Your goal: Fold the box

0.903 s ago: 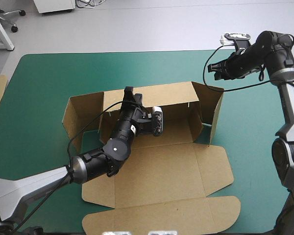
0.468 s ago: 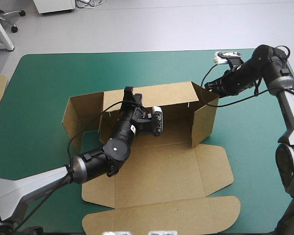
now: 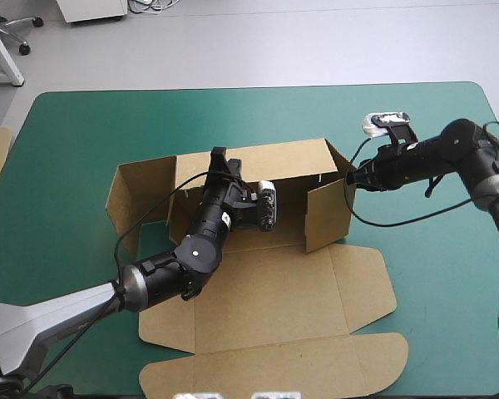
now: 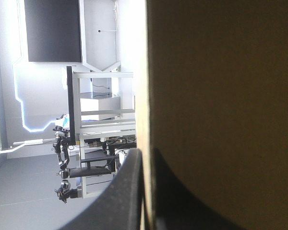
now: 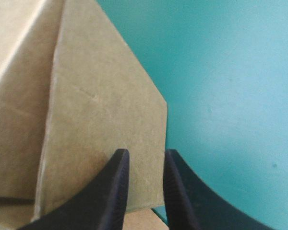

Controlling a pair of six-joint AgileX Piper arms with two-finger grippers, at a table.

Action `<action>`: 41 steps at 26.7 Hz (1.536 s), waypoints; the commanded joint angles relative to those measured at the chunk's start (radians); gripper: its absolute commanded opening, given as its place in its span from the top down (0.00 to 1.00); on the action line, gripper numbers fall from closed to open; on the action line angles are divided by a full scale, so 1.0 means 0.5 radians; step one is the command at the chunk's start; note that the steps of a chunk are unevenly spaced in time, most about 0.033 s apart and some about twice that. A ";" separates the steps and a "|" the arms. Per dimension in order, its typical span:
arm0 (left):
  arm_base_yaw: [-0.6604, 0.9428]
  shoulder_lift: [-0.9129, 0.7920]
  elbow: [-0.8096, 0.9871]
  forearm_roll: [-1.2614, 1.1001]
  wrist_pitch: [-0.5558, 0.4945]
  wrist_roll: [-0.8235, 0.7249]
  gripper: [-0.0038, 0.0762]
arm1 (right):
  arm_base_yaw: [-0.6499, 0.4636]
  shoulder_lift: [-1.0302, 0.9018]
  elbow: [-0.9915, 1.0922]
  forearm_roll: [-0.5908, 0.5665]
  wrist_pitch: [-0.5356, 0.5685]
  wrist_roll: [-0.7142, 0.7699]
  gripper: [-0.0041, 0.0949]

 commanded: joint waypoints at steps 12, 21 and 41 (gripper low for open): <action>-0.015 -0.054 -0.054 0.070 0.037 -0.036 0.97 | -0.018 -0.483 0.626 0.627 -0.471 -0.928 0.71; -0.015 -0.054 -0.054 0.070 0.037 -0.036 0.97 | -0.018 -0.491 0.626 0.641 -0.333 -1.001 0.71; -0.015 -0.054 -0.054 0.070 0.041 -0.032 0.97 | 0.012 -0.488 0.626 0.743 -0.346 -1.120 0.42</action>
